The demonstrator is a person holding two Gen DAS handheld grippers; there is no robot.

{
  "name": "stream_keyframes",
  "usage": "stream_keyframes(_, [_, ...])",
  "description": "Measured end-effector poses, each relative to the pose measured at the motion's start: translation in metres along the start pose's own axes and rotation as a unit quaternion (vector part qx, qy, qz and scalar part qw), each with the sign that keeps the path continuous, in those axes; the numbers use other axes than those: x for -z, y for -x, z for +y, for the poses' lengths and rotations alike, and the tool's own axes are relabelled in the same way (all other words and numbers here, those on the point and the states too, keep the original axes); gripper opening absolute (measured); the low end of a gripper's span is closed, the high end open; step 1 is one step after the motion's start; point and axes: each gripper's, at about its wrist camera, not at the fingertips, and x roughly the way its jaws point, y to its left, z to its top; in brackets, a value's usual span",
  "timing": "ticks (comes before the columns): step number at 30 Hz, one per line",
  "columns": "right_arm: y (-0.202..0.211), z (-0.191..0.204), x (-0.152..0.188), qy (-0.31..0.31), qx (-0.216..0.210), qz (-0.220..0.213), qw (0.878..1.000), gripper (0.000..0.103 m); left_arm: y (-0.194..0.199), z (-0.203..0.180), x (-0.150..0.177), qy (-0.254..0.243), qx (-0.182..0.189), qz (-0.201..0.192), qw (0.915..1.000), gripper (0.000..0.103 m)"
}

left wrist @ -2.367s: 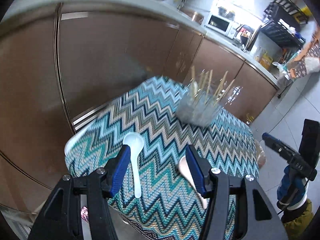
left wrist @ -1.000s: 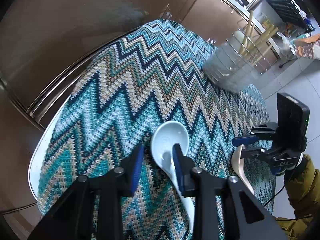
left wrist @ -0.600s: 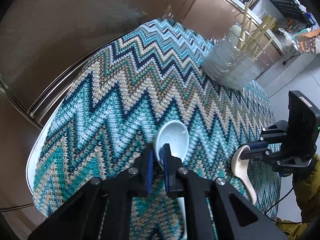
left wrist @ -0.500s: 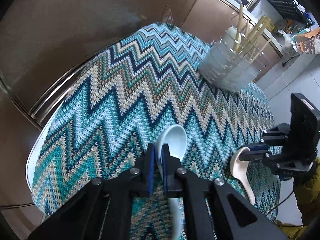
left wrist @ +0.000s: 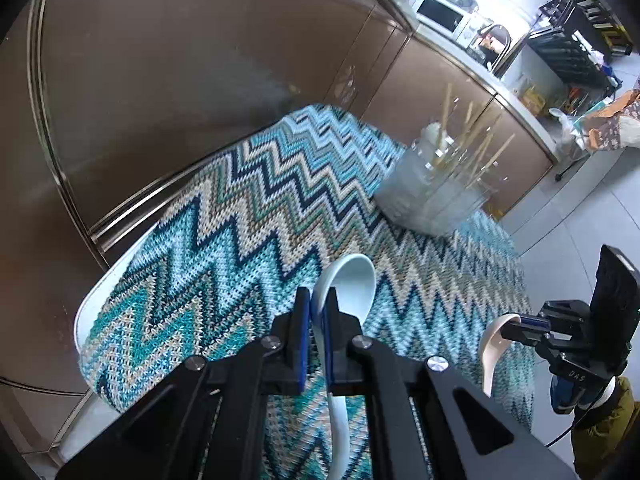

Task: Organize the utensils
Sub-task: 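Lift the white spoon toward the glass cup while the right tool carries the pink spoon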

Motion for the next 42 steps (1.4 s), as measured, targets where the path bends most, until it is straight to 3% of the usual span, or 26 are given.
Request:
stream_keyframes(21, [0.133, -0.007, 0.025, -0.068, 0.107, -0.116, 0.985, 0.006, 0.085, -0.055, -0.006, -0.022, 0.019, -0.094, 0.9952, 0.005])
stream_keyframes(42, [0.179, -0.014, -0.01, -0.067, 0.139, -0.209, 0.966, 0.006, 0.117, -0.097, -0.042, -0.061, 0.011, -0.165, 0.9843, 0.005])
